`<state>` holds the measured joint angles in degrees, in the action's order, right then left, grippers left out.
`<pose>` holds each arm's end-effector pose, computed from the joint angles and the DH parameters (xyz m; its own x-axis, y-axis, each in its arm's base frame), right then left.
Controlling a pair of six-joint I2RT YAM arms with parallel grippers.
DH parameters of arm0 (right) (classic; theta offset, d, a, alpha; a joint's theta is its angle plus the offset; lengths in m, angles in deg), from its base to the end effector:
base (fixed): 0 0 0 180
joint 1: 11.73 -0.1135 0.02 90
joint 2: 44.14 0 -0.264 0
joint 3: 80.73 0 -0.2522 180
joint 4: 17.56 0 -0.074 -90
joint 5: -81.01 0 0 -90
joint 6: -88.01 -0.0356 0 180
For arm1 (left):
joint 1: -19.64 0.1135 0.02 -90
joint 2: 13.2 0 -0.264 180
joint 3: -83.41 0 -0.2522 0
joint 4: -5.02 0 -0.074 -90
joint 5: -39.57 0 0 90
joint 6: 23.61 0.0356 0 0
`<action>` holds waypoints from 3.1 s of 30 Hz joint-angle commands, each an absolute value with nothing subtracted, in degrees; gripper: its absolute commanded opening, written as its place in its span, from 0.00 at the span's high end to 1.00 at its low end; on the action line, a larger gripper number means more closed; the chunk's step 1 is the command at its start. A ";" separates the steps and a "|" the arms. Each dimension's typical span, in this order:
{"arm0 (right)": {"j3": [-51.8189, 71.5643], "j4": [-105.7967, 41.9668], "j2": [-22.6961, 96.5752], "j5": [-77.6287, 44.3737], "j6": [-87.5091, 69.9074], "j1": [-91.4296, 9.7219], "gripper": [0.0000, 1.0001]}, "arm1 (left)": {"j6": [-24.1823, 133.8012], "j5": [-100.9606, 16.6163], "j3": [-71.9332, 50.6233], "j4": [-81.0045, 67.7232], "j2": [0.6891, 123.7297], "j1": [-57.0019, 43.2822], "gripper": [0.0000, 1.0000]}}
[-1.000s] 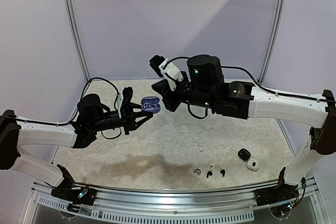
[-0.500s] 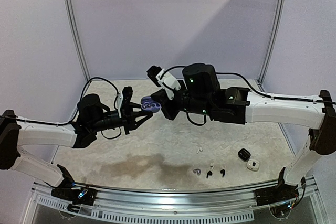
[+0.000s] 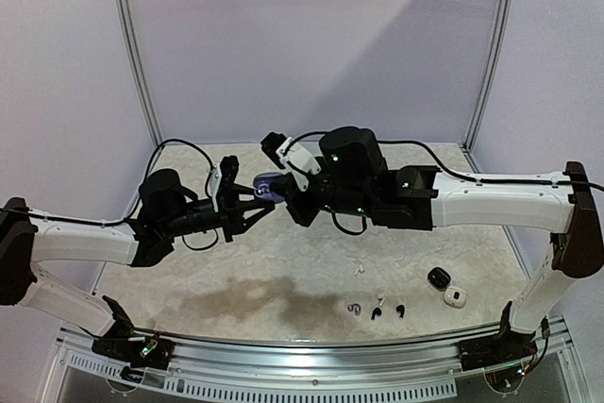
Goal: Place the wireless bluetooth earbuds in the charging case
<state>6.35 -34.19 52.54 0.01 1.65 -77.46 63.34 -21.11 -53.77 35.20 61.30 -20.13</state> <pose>0.1714 0.3666 0.3211 -0.0896 -0.3512 -0.9320 -0.8475 0.5184 -0.1139 0.1957 -0.1855 0.2327 -0.0698 -0.0023 -0.9976 0.9316 0.3574 -0.0660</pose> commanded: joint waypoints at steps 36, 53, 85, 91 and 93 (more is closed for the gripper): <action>3.55 -37.51 49.30 -4.74 15.12 -78.96 0.85 | 68.55 -18.08 -54.46 35.21 60.57 -20.88 1.00; 0.95 -42.40 52.74 -9.26 20.71 -78.93 0.86 | 69.89 -14.92 -54.27 34.78 60.56 -20.88 1.00; -0.36 -38.18 48.52 -12.14 17.02 -77.50 0.83 | 68.64 -17.18 -54.41 34.76 60.55 -20.53 1.00; 5.58 -42.25 41.66 -11.58 6.94 -72.84 0.74 | 68.28 -17.69 -54.58 34.76 60.60 -20.53 1.00; 7.89 -47.24 39.94 -6.18 2.42 -70.54 0.73 | 68.31 -17.77 -54.68 34.76 60.49 -20.53 1.00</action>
